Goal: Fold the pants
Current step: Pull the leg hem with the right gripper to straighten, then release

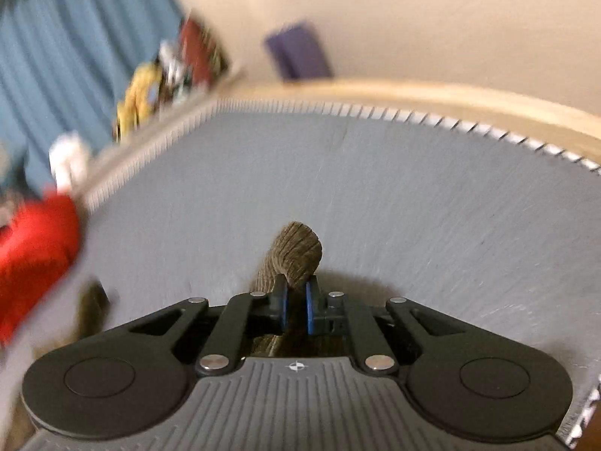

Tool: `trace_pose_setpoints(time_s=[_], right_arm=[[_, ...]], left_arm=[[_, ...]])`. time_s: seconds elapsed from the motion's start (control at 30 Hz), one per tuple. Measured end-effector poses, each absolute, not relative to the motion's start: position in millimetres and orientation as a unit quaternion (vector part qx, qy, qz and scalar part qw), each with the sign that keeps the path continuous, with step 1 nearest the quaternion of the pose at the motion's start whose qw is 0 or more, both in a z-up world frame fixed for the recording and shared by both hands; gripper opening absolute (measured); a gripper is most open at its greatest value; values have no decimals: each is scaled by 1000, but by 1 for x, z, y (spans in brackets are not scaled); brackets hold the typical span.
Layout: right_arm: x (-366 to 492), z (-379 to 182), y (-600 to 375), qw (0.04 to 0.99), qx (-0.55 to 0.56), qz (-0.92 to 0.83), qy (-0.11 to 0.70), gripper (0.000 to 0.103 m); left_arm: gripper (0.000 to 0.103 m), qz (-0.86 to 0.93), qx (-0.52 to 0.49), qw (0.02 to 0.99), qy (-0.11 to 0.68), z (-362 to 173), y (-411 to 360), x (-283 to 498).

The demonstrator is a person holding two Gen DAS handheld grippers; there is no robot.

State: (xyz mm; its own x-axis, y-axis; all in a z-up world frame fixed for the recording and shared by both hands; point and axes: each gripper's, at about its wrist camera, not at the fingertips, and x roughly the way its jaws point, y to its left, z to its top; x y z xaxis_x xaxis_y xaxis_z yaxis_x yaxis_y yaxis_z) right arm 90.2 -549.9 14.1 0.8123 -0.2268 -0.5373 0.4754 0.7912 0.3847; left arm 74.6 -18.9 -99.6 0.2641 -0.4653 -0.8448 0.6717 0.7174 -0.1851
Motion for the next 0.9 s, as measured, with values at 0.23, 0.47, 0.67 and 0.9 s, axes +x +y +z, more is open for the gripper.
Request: trace_pose_setpoints(time_s=[0.23,0.47,0.67,0.9], right_arm=[[92,-41,-587,850,253,-270,375,24],[96,-42,-592,859,244,-269,361,63],[98,-53,-596,858,254,-240,376,63],[81,-33,-592,874,280,-233,321,15]], left_arm=[[54,-397,163,774,466,-98,-37,58],[54,-408,209,775,435,-101,-45,49],[19,-396,247,781,414,-109,-51,48],[6,-466,202,763,399,-63,-27,48]])
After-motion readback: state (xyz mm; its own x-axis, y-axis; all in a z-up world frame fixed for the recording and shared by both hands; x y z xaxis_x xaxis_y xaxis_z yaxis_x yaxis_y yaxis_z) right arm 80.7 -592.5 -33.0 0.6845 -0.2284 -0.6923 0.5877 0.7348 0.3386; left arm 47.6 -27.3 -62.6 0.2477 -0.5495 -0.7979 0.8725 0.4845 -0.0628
